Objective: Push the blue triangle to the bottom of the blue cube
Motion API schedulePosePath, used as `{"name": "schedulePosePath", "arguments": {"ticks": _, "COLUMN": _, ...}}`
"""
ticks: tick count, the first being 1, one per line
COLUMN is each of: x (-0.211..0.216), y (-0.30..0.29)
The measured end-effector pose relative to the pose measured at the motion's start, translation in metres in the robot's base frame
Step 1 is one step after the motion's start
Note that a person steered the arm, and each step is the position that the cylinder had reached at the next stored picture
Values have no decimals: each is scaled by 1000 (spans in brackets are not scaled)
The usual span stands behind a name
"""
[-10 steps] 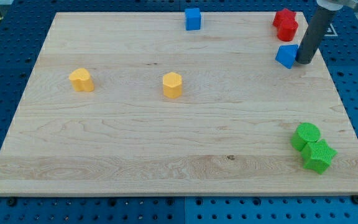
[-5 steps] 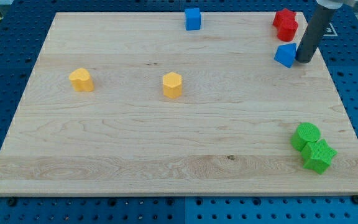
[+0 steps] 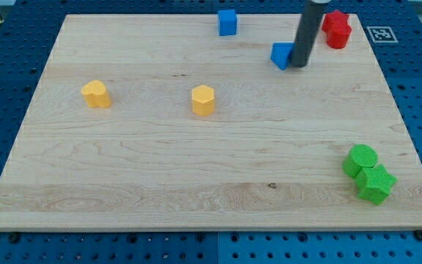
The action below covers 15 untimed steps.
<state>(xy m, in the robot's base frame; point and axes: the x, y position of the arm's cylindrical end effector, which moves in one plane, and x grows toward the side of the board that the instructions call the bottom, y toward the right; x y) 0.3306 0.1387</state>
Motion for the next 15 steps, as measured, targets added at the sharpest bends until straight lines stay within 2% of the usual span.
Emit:
{"name": "schedulePosePath", "arguments": {"ticks": 3, "x": -36, "y": -91}}
{"name": "schedulePosePath", "arguments": {"ticks": 5, "x": -49, "y": -96}}
{"name": "schedulePosePath", "arguments": {"ticks": 7, "x": -4, "y": -52}}
{"name": "schedulePosePath", "arguments": {"ticks": 9, "x": -52, "y": -45}}
{"name": "schedulePosePath", "arguments": {"ticks": 11, "x": -82, "y": -54}}
{"name": "schedulePosePath", "arguments": {"ticks": 13, "x": -89, "y": -66}}
{"name": "schedulePosePath", "arguments": {"ticks": 15, "x": -74, "y": -60}}
